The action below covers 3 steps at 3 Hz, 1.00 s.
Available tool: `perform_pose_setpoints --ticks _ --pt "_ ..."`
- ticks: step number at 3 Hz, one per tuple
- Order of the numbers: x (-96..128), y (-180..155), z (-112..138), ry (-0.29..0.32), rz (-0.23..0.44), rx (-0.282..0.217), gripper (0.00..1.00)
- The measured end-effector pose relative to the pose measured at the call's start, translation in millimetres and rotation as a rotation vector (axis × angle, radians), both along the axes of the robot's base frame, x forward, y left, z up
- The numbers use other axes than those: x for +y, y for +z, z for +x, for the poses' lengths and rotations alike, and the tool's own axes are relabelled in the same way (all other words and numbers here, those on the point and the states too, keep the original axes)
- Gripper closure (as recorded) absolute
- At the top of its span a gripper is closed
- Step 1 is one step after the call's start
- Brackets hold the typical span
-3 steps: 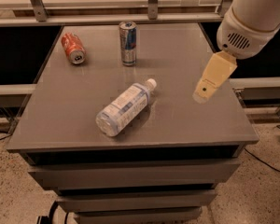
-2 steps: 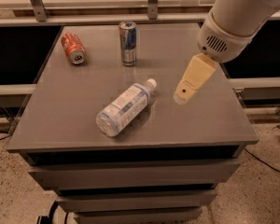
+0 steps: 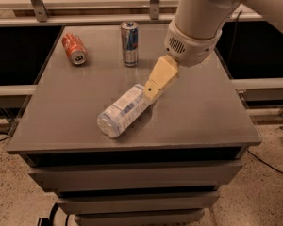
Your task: Place blue plastic bottle upright
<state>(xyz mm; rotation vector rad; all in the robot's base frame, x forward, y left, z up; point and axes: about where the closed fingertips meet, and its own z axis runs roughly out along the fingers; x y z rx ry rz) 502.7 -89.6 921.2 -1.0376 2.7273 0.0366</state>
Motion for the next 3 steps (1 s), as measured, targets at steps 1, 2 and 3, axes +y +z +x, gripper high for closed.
perform_pose_setpoints --ticks 1,2,3 --pt "10 -11 3 -0.152 0.025 0.046 0.00" --pt "22 -16 11 -0.310 0.046 0.061 0.00" --pt "40 -21 19 -0.440 0.062 0.054 0.00"
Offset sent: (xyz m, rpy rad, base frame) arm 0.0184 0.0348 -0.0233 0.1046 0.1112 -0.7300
